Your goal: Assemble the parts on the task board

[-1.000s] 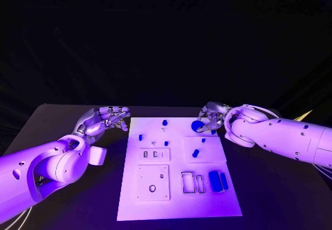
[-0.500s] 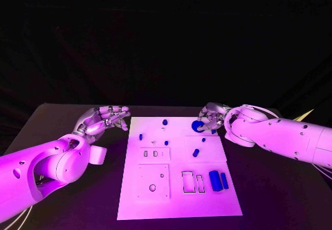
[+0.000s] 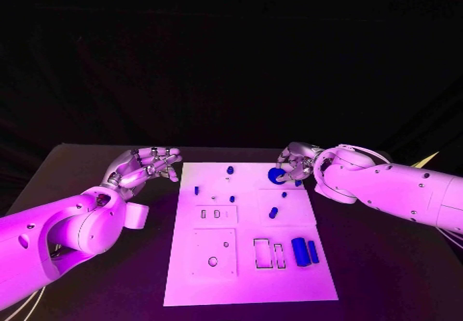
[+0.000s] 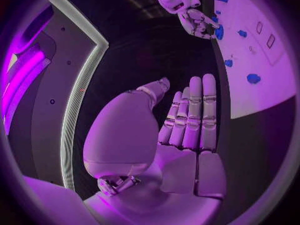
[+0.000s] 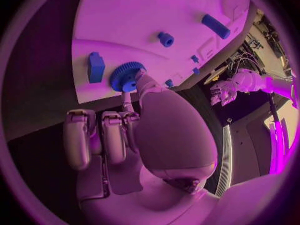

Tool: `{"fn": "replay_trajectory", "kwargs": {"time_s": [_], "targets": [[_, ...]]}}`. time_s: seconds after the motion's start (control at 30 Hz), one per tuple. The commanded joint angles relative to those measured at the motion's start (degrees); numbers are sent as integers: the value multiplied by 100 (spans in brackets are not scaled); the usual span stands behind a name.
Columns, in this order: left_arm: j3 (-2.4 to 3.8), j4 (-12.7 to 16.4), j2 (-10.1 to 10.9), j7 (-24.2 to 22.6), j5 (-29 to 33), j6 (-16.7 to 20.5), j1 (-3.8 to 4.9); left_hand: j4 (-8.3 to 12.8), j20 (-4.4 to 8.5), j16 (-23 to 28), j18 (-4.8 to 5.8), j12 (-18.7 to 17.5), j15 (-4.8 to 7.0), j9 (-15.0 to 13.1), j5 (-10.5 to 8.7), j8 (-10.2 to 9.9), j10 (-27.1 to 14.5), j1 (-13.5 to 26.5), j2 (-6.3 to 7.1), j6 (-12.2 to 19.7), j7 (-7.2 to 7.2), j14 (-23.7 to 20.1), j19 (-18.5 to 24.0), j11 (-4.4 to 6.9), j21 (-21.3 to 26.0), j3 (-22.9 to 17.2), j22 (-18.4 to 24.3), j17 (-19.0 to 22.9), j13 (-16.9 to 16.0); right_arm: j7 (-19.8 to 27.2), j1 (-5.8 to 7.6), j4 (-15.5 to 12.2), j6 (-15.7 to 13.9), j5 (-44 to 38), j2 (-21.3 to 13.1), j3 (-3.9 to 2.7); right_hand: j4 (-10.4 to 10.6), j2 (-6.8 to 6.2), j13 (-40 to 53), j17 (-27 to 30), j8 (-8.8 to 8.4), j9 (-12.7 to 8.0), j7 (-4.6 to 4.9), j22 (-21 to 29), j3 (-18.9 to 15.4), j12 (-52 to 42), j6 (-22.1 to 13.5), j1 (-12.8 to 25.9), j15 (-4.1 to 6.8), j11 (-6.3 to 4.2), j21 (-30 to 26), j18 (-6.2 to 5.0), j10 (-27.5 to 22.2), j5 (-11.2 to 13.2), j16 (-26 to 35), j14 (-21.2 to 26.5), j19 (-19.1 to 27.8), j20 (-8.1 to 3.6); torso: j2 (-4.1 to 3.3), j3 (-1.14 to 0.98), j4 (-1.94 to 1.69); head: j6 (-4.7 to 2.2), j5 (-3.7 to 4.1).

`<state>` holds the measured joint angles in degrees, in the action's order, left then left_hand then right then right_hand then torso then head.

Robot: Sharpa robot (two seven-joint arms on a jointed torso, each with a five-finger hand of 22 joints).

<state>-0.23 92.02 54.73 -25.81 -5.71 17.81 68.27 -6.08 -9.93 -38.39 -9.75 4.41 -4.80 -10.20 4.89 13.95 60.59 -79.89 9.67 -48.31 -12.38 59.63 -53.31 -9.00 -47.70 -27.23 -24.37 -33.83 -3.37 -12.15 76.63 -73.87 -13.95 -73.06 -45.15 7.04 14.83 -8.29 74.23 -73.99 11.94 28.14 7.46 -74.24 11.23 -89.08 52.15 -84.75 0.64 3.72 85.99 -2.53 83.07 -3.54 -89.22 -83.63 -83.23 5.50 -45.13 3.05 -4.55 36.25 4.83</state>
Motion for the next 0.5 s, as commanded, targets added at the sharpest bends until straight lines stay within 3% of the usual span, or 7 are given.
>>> {"fn": "replay_trajectory", "kwargs": {"time_s": [0.03,0.2,0.37,0.5], "targets": [[4,6,-6,-6,2,-12,5,18,20,-82,-73,-49,23,-96,58,-114,-54,140,21,60,-4,-50,58,15,-107,-275,-110,-101,-70,19,-38,-18,-28,-73,4,22,-78,150,1577,-1601,-28,-164,19,-1275,561,-92,339,22,60,-51,116,161,693,-91,-78,-637,-477,-52,1,2,0,9,-7],[4,1,-6,-5,2,-12,5,18,20,-82,-73,-49,23,-96,58,-114,-54,140,21,60,-4,-50,58,15,-107,-275,-110,-101,-70,122,-46,-183,-472,-407,-18,22,-191,151,1577,-1601,-13,-176,-25,-1326,790,-92,465,56,97,-91,162,175,693,-88,-78,-637,-509,-87,1,-1,3,-3,-11],[4,-11,-12,-5,2,-18,5,18,20,-82,-73,-49,23,-96,58,-114,-54,140,21,60,-4,-50,58,15,-107,-275,-110,-101,-70,154,-47,-499,-983,-925,-37,21,-273,102,1577,-1601,-5,-182,-46,-1432,956,-92,541,138,119,-113,262,208,693,-84,-78,-637,-580,-111,5,-2,0,-23,-26],[4,-21,-18,-5,2,-20,4,18,20,-82,-73,-49,23,-96,58,-114,-54,140,21,60,-4,-50,58,15,-107,-275,-110,-101,-70,81,-38,-759,-1231,-1324,-16,19,-300,78,1577,-1601,-7,-185,-50,-1453,1015,-92,559,183,127,-117,281,214,693,-82,-78,-637,-593,-118,9,3,-2,-28,-27]]}}
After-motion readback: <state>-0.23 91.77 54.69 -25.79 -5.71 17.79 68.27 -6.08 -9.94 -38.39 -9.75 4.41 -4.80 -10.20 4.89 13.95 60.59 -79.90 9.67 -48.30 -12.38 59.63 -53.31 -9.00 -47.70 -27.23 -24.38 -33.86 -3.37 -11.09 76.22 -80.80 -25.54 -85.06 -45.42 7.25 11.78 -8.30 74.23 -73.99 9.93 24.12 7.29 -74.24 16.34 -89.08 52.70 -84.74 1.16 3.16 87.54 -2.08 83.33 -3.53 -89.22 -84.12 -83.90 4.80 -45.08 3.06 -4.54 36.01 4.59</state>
